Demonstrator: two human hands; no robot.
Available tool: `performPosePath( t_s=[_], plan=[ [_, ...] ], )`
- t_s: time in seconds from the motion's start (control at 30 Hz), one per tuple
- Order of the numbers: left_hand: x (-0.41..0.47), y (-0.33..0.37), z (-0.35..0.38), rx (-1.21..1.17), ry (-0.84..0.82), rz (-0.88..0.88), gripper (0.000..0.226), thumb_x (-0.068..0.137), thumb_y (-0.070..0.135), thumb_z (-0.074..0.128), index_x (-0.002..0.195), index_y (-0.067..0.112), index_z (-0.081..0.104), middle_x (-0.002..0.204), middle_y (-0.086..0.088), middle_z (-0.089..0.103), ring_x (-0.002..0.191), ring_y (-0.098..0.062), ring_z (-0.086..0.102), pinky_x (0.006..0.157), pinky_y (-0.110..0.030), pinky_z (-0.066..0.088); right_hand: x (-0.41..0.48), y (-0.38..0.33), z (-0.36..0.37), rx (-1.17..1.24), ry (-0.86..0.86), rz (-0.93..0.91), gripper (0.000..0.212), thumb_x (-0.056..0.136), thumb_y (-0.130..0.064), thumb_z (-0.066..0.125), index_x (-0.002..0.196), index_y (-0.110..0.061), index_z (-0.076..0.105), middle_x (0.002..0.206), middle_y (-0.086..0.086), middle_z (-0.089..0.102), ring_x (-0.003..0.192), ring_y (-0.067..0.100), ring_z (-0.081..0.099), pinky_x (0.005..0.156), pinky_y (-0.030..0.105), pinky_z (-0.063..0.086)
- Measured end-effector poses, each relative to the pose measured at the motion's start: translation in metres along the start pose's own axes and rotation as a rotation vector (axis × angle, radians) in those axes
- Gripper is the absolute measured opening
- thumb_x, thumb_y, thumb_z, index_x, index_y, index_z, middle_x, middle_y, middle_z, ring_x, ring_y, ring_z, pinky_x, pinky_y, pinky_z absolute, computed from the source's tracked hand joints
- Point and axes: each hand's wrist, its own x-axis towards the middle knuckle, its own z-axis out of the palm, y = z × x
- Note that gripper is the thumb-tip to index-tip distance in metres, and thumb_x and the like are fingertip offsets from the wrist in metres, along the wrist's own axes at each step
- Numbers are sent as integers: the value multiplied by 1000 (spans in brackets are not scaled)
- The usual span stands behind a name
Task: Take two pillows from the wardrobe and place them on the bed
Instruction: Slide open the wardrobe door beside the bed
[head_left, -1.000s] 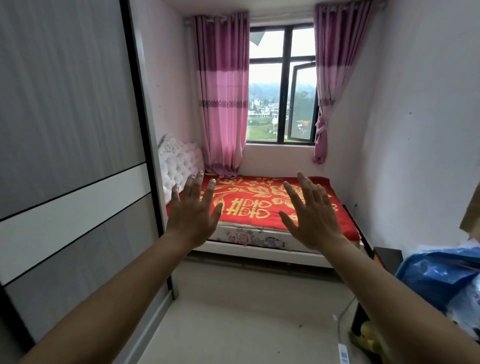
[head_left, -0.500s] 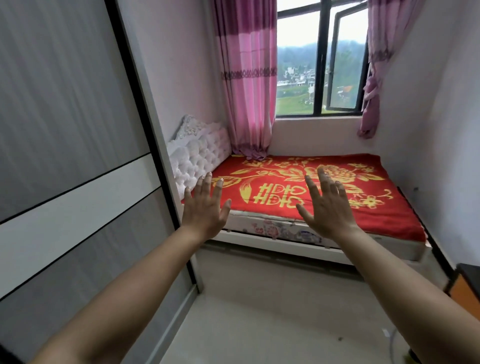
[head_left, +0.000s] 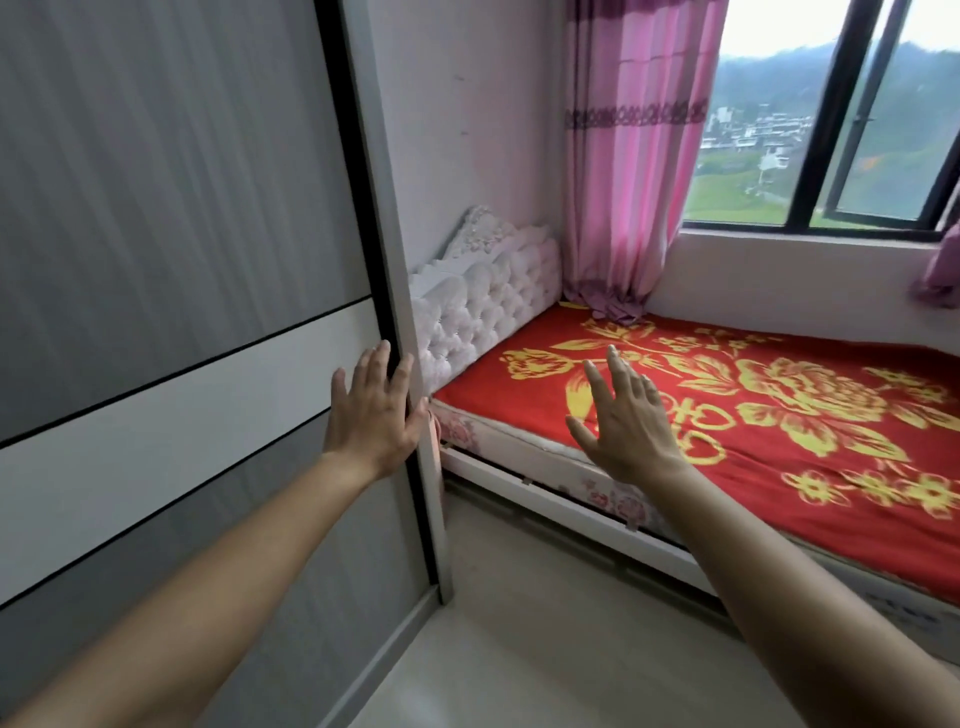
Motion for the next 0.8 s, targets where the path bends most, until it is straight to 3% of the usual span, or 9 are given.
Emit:
performPosePath(
  t_s=[0.23,0.43,0.63,0.8],
  plan=[
    [102,-99,57,28,81,-109,64,93,47,34,146,11,38,155,-22,27,143,-36,25,110,-60,25,161,-59,50,12,9,-156,82,97,-62,39,160,-19,9,168,16,-1,154,32,13,126,47,18],
    [183,-181,86,181,206,-143,67,93,49,33,150,14,30,158,-22,18,146,-37,14,112,-66,11,282,-118,76,164,84,-212,80,96,-59,46,158,-20,15,168,13,6,153,31,19,121,47,26],
    [191,-236,135,325,317,-251,79,89,58,34,156,26,8,162,-17,-10,150,-34,-6,109,-69,-11,356,-190,128,407,39,-340,79,99,-51,45,159,-22,4,168,9,2,152,32,19,117,51,33],
    [172,-279,162,541,280,-239,85,86,69,34,156,26,11,163,-14,-7,150,-30,-3,110,-66,-16,410,-252,167,635,106,-438,71,102,-39,48,159,-15,13,167,10,9,154,26,15,123,40,23]
  ],
)
